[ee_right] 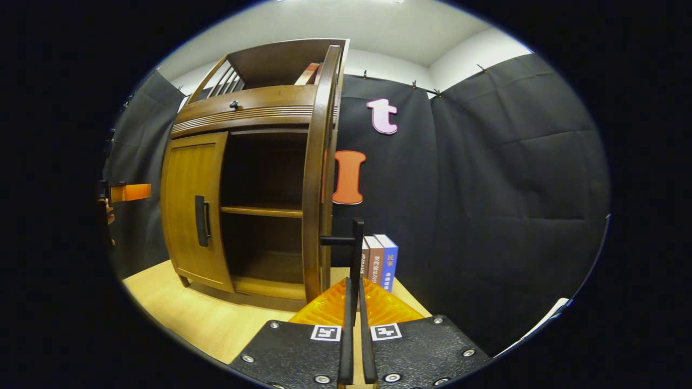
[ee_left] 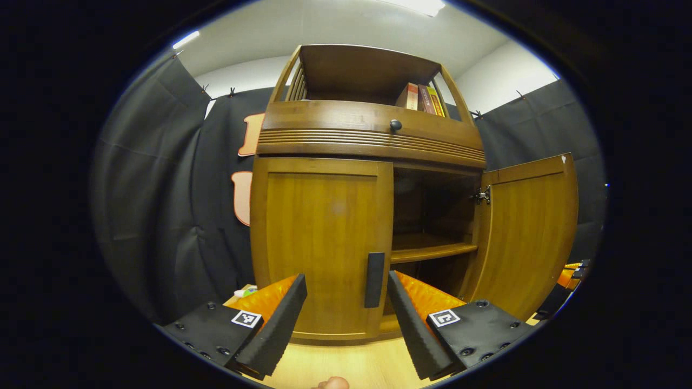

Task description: Open the right door of the double-door shoe cabinet with the right hand, and open the left door with the left hand.

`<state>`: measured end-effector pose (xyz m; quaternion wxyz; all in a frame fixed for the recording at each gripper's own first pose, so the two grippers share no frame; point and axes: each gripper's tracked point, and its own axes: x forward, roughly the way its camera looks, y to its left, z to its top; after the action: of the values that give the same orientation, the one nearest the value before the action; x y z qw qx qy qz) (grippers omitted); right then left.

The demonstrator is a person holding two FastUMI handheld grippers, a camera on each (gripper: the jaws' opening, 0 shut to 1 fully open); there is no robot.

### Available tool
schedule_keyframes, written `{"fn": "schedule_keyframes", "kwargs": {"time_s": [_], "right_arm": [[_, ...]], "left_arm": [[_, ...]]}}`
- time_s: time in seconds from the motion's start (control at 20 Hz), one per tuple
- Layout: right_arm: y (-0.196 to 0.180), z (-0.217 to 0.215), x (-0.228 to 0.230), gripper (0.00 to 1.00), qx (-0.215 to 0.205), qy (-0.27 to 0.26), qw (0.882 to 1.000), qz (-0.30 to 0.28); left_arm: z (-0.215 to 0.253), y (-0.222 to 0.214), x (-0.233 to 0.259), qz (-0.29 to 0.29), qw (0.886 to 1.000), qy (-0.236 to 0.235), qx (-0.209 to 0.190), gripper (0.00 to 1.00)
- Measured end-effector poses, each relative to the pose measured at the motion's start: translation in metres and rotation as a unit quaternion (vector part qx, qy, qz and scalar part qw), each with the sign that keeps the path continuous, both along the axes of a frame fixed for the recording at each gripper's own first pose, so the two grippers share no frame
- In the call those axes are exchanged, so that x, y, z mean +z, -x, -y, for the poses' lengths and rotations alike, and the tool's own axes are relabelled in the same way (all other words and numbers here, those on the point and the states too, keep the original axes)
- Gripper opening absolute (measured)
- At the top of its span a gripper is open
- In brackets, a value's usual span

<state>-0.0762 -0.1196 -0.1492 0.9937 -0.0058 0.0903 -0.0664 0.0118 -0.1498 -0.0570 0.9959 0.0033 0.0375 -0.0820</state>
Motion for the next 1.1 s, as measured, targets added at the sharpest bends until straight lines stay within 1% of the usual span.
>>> {"fn": "schedule_keyframes", "kwargs": {"time_s": [0.05,0.1,0.15,0.2,0.3,0.35,0.4,0.45,0.5,0.6,0.75,0.85,0.9,0.95,1.1], "right_arm": [[0.010,0.009,0.004,0.03,-0.012,0.005,1.000,0.004],[0.014,0.020,0.007,0.19,-0.024,0.014,1.000,0.010],[0.017,0.025,0.011,0.01,-0.025,0.013,0.999,0.016],[0.020,0.027,0.012,0.01,-0.026,0.006,0.999,0.017],[0.023,0.034,0.014,0.02,-0.029,0.000,0.999,0.019],[0.023,0.038,0.013,0.18,-0.032,0.000,0.999,0.018],[0.024,0.041,0.012,0.19,-0.036,-0.001,0.999,0.018],[0.023,0.044,0.013,0.06,-0.038,-0.005,0.999,0.016],[0.023,0.048,0.012,0.19,-0.043,-0.008,0.999,0.013],[0.021,0.058,0.009,0.17,-0.057,-0.006,0.998,0.009],[0.022,0.067,0.003,0.71,-0.068,-0.009,0.998,0.004],[0.023,0.074,-0.001,0.87,-0.072,-0.007,0.997,-0.003],[0.024,0.079,-0.001,0.80,-0.077,-0.004,0.997,-0.004],[0.024,0.082,-0.001,0.94,-0.081,-0.004,0.997,-0.004],[0.028,0.091,0.002,0.92,-0.092,-0.007,0.996,0.000]], "left_arm": [[0.007,-0.002,-0.004,-0.007,1.000,0.005,-0.004,0.95],[0.016,-0.006,-0.007,-0.013,1.000,0.009,-0.010,0.96],[0.021,-0.009,-0.010,-0.016,1.000,0.010,-0.014,0.95],[0.025,-0.012,-0.011,-0.016,1.000,0.008,-0.014,0.95],[0.032,-0.020,-0.015,-0.014,1.000,0.003,-0.012,0.98],[0.035,-0.025,-0.017,-0.014,1.000,0.002,-0.011,0.99],[0.037,-0.031,-0.021,-0.016,1.000,0.000,-0.011,0.97],[0.040,-0.038,-0.026,-0.021,1.000,-0.002,-0.007,0.96],[0.042,-0.045,-0.031,-0.025,1.000,-0.003,-0.002,0.95],[0.048,-0.060,-0.039,-0.031,1.000,-0.006,0.002,0.95],[0.049,-0.082,-0.057,-0.040,0.999,-0.018,0.016,0.95],[0.047,-0.095,-0.068,-0.045,0.998,-0.029,0.021,0.95],[0.049,-0.099,-0.072,-0.047,0.998,-0.025,0.024,0.95],[0.051,-0.104,-0.073,-0.046,0.999,-0.018,0.022,0.96],[0.056,-0.119,-0.077,-0.041,0.999,-0.012,0.018,0.96]]}}
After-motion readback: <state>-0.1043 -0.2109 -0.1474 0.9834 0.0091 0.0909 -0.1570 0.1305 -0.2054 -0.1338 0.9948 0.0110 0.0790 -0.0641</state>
